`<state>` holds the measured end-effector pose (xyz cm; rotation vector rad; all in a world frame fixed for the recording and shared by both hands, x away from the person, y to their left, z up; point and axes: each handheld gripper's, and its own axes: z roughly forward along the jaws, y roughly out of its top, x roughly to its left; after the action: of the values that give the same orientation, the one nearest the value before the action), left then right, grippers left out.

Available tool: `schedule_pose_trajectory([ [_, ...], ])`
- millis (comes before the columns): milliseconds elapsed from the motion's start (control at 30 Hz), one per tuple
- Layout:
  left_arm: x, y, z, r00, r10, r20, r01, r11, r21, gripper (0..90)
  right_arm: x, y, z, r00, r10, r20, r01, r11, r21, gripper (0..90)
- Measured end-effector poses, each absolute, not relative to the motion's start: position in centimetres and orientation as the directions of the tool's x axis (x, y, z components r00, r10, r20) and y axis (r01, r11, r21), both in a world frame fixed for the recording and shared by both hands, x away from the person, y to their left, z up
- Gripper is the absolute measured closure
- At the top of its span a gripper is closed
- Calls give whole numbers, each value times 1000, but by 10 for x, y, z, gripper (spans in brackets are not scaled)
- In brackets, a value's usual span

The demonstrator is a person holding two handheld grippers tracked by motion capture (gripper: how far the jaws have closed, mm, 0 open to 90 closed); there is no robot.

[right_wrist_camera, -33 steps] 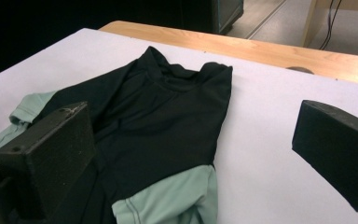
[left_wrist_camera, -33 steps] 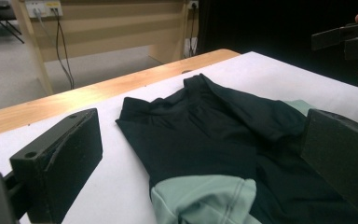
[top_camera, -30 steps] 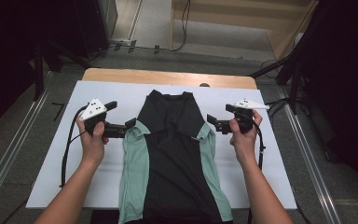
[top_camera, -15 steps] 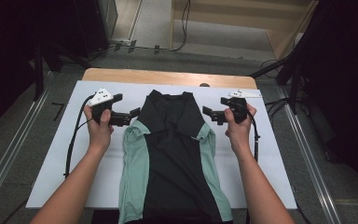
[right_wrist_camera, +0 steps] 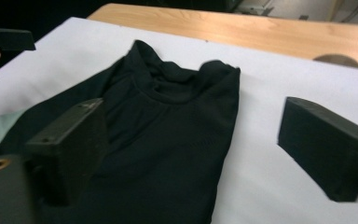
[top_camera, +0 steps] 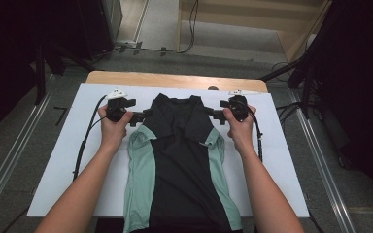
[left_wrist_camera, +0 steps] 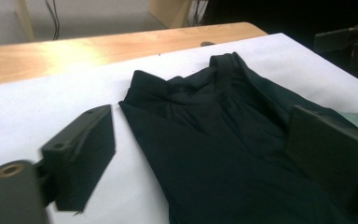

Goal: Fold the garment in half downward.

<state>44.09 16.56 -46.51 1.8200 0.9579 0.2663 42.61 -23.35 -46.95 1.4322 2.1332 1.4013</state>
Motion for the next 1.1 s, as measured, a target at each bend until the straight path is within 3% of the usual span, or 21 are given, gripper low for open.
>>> schedule_pose_trajectory([
  [133,449,163,-470,630,729,-268,535,-157,830,137,434,-231,-480,-477,815,330,649,74,757,125],
  [233,453,162,-474,607,744,-279,564,-156,811,192,441,-232,-489,-441,822,360,689,53,723,212],
  [533,464,159,-482,559,767,-315,636,-152,757,297,447,-231,-501,-427,831,356,724,78,686,362],
  [1100,467,145,-503,554,758,-344,699,-199,687,325,452,-218,-513,-436,825,360,762,125,635,373],
])
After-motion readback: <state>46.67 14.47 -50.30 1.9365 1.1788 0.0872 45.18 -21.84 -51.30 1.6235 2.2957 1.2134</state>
